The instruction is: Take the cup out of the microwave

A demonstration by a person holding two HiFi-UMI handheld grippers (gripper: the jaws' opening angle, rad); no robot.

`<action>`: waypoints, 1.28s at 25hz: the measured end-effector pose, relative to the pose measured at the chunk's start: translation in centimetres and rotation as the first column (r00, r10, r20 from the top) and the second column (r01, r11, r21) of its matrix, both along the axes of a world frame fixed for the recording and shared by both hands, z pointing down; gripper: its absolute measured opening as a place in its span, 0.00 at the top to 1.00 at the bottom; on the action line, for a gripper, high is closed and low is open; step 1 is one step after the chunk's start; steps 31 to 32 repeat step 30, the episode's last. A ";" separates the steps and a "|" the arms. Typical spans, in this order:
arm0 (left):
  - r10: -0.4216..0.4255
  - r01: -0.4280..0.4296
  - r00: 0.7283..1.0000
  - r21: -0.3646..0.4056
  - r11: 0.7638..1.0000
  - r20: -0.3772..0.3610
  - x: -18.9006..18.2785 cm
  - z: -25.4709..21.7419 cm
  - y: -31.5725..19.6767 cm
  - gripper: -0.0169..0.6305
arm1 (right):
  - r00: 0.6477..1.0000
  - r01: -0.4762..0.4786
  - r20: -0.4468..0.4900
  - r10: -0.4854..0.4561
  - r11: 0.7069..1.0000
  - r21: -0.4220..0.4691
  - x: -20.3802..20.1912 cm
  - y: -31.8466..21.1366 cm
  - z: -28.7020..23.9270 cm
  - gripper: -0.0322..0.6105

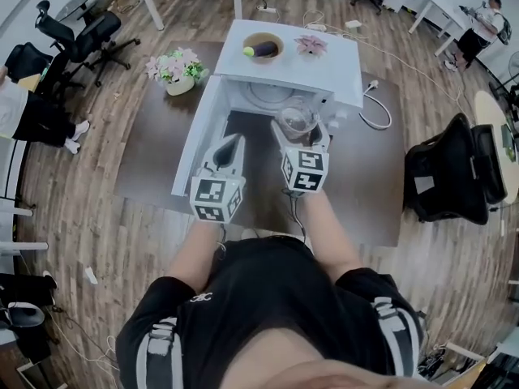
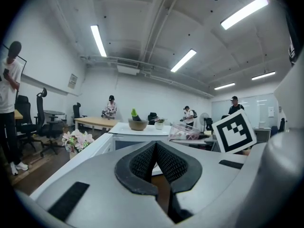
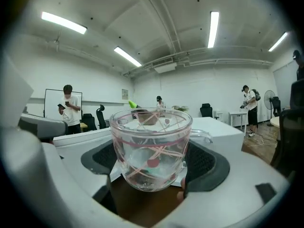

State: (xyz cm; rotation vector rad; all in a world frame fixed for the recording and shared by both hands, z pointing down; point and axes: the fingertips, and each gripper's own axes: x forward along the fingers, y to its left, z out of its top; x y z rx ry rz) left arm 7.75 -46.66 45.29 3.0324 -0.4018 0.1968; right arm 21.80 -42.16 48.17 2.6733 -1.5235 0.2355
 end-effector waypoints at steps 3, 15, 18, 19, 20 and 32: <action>-0.007 0.007 1.000 0.005 1.000 -0.011 0.1 -1.0 1.2 0.97 | 0.999 -0.010 -0.044 0.010 1.000 0.010 -0.1 2.1 -2.9 0.26; -0.027 0.028 0.999 0.034 0.999 -0.046 1.1 -3.5 4.5 0.97 | 0.994 0.041 -0.103 -0.039 0.999 0.020 -1.8 6.2 -6.7 0.26; -0.034 0.035 0.998 0.037 0.999 -0.045 0.9 -3.6 5.1 0.97 | 0.994 0.051 -0.098 -0.049 0.998 0.024 -2.0 6.6 -6.9 0.26; -0.035 0.037 0.998 0.040 0.999 -0.045 0.9 -3.7 5.2 0.97 | 0.994 0.051 -0.095 -0.048 0.998 0.028 -2.0 6.6 -7.0 0.26; -0.037 0.038 0.998 0.043 0.998 -0.044 0.8 -3.8 5.3 0.97 | 0.995 0.050 -0.093 -0.047 0.998 0.034 -1.9 6.7 -7.1 0.26; -0.049 0.052 0.998 0.058 0.997 -0.037 0.7 -4.0 4.9 0.97 | 0.995 0.063 -0.081 -0.060 0.997 0.038 -1.8 6.1 -6.7 0.26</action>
